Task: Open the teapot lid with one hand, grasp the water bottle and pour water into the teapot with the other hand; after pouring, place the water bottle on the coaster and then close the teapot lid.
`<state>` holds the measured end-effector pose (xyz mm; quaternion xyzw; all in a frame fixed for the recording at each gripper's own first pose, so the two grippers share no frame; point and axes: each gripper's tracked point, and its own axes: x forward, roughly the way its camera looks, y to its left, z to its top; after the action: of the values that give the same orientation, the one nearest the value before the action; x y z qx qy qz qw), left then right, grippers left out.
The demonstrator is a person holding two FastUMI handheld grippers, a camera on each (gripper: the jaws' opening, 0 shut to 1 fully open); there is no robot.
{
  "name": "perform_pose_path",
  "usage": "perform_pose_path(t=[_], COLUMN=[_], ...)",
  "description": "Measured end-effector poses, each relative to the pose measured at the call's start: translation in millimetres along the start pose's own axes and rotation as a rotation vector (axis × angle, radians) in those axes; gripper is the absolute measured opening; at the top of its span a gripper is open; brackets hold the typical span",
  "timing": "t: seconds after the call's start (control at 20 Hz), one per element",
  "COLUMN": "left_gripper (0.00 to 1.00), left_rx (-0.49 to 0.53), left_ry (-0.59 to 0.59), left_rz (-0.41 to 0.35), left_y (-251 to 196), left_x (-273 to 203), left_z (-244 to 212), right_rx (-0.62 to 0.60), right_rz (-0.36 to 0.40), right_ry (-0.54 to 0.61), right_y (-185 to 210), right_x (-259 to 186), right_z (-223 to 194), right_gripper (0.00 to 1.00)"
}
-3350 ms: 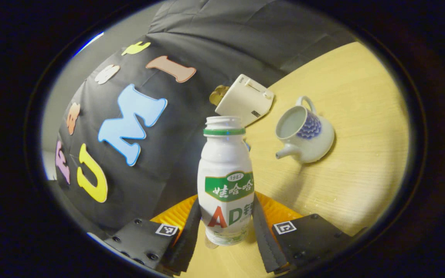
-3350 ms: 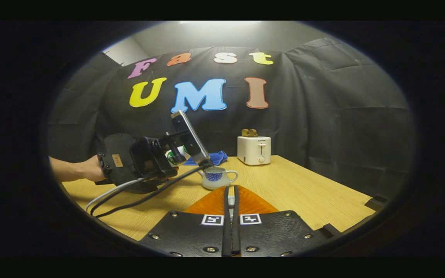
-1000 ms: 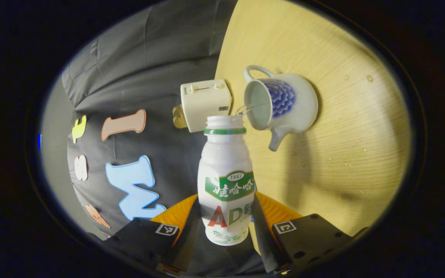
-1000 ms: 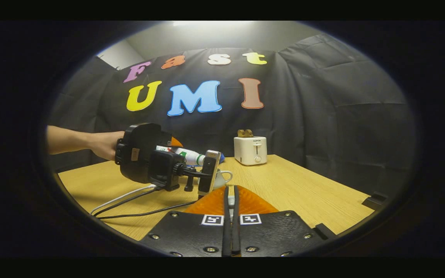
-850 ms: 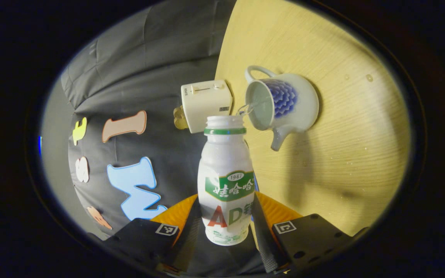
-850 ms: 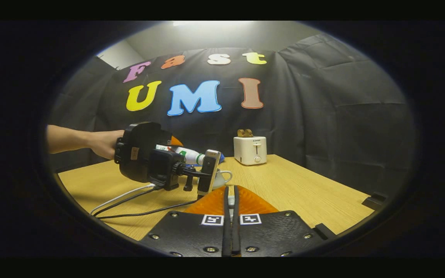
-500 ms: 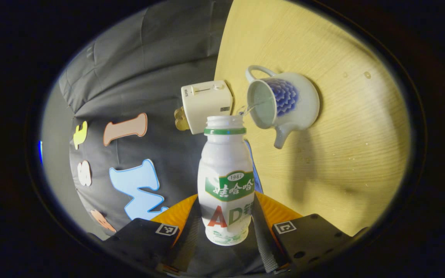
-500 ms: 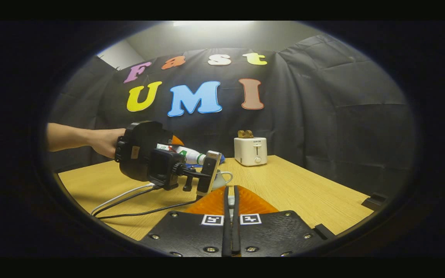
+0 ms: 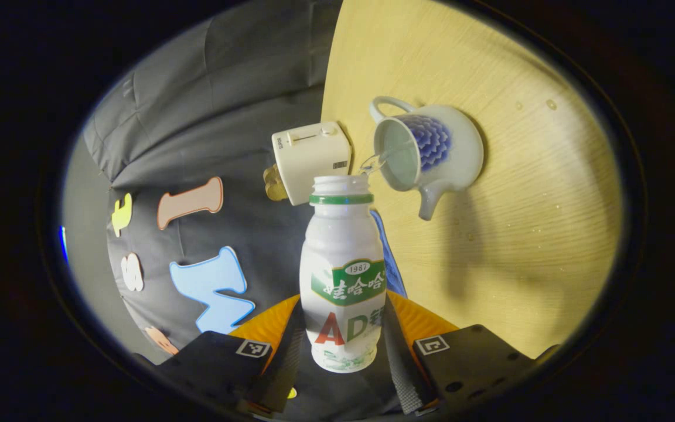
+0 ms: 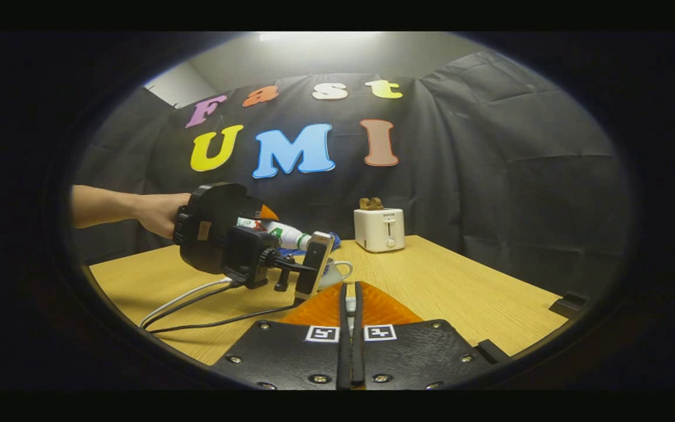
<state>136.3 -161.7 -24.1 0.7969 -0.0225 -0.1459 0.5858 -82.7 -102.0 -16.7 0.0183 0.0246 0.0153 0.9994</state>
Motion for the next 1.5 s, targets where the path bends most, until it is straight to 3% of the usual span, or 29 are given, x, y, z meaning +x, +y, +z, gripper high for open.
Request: perform_pose_path(t=[0.65,0.7,1.15,1.2,1.5], left_gripper=[0.75,0.81,0.81,0.75,0.75], left_rx=[0.081,0.086,0.153,0.165,0.209], left_ry=[-0.009,-0.009,0.015,0.016,0.024], left_rz=[0.003,0.001,0.008,0.012,0.032], left_y=[3,3,6,7,9], left_x=[-5,-5,-6,-6,-7], left_z=[9,8,8,7,8], right_rx=[0.000,0.002,0.024,0.027,0.030], right_rz=[-0.005,-0.004,-0.006,-0.007,-0.010], right_ry=[0.002,0.003,0.015,0.015,0.032], right_y=[-2,-3,-5,-6,-8], right_x=[1,1,1,0,0], right_z=[-1,-2,-4,-4,-9], right_gripper=[0.01,0.01,0.01,0.01,0.01])
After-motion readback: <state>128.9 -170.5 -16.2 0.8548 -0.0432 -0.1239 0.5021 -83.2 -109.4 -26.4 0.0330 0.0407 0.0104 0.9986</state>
